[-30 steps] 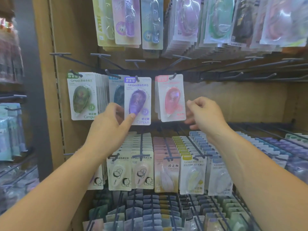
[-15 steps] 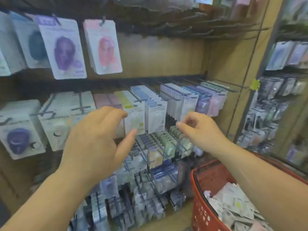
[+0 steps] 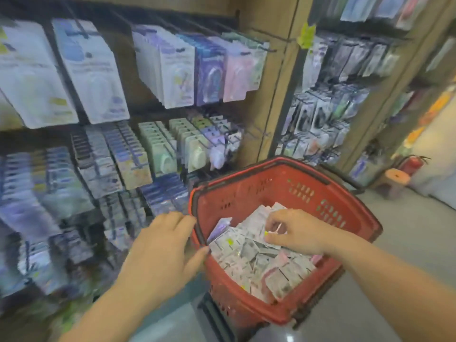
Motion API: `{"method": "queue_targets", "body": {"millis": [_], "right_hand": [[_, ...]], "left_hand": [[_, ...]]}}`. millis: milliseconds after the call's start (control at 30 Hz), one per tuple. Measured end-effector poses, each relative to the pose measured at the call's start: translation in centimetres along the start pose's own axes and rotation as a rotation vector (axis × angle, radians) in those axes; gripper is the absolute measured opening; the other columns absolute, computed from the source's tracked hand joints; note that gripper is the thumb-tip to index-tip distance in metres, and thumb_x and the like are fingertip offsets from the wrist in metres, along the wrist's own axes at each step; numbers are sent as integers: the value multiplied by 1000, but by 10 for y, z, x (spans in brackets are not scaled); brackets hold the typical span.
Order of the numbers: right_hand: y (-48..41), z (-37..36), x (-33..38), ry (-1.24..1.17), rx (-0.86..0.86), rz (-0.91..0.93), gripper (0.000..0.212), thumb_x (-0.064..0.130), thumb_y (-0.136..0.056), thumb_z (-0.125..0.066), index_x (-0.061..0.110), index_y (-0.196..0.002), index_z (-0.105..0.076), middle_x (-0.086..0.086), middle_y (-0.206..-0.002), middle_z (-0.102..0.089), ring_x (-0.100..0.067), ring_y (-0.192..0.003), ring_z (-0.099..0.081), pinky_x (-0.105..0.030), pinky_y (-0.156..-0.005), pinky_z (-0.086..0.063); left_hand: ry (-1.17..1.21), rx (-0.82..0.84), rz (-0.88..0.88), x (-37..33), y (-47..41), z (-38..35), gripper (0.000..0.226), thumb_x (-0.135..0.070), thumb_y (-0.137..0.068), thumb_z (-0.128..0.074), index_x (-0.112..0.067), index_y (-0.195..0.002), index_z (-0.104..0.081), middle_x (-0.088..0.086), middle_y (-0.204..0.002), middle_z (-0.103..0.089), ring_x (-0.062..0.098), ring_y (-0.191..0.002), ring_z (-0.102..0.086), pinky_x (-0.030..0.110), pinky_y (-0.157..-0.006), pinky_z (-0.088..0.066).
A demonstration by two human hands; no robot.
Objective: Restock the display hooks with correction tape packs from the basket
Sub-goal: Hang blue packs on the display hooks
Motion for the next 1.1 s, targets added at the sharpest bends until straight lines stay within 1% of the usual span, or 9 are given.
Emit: {"method": "queue_targets", "body": {"millis": [100,300,500,567,700,833,900,1000,1100], "right_hand": [[-10,-11,-55,-23,130,20,21,49,-94,-67,32,-105,-61,9,-114,-63,-14,-101,-65,-32,-90,-51],[-40,-27,-116,68,330,70,25,52,-92,-69,36,-106,-55,10,-118,-61,-10,-103,-57,-20,-76,-39],[-70,-62,-137,188,510,-24,45,56,-92,-66,27,-126,-58,6,-119,-58,-16,-106,-57,-29,-84,-42],[-70,-71,-138,219,530,-48,46,50,-93,-67,26,-130,-57,5,-117,-58,-17,-103,-58,-30,-84,-45],[-67,-78,-137,261,534,-104,42,42,-95,-68,23,-130,-54,8,-103,-58,-13,-81,-58,-28,-68,-44],[-65,-89,-144,355,595,-143,60,50,-94,-65,21,-143,-46,-3,-136,-59,-24,-117,-59,-31,-89,-45],[-65,-92,-145,352,625,-150,64,50,-94,-67,19,-144,-44,-5,-138,-58,-25,-120,-57,-30,-87,-43],[-68,-93,-138,379,653,-133,58,49,-92,-70,13,-134,-53,-7,-129,-62,-25,-110,-61,-31,-83,-47],[-79,-96,-137,469,683,-87,43,52,-92,-70,10,-85,-62,-5,-82,-62,-19,-70,-57,-31,-61,-42]], "left_hand": [[54,72,96,-30,-8,-42,56,-63,-84,-55,-20,-120,-61,1,-113,-62,31,-106,-61,45,-90,-55],[34,159,229,-64,-9,-86,63,-63,-80,-57,-12,-116,-67,11,-119,-63,39,-110,-61,51,-97,-53],[108,88,290,-77,17,-100,48,-48,-91,-54,-10,-113,-71,15,-136,-61,41,-144,-43,43,-124,-23],[153,84,309,-76,21,-104,47,-46,-93,-52,-9,-115,-72,16,-142,-58,42,-150,-37,46,-124,-24],[212,88,320,-73,22,-111,50,-45,-94,-49,-7,-114,-72,20,-145,-56,44,-152,-34,53,-124,-28],[233,41,301,-74,22,-109,50,-43,-94,-49,-4,-114,-72,22,-143,-58,44,-151,-34,42,-126,-18],[238,40,300,-74,22,-110,49,-43,-94,-49,-4,-113,-72,21,-142,-58,44,-151,-34,45,-125,-21],[249,37,314,-74,24,-110,49,-44,-94,-49,-6,-114,-72,19,-143,-58,42,-152,-35,51,-123,-29],[229,32,299,-74,23,-109,47,-43,-93,-51,-7,-113,-71,17,-142,-59,42,-151,-35,50,-124,-28]]}}
Point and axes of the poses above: each hand's wrist, its own y-axis away from the middle knuckle, its own z-axis out of the back of the hand, x = y × z, the point moved 4 cm from there along -y, towards the middle knuckle
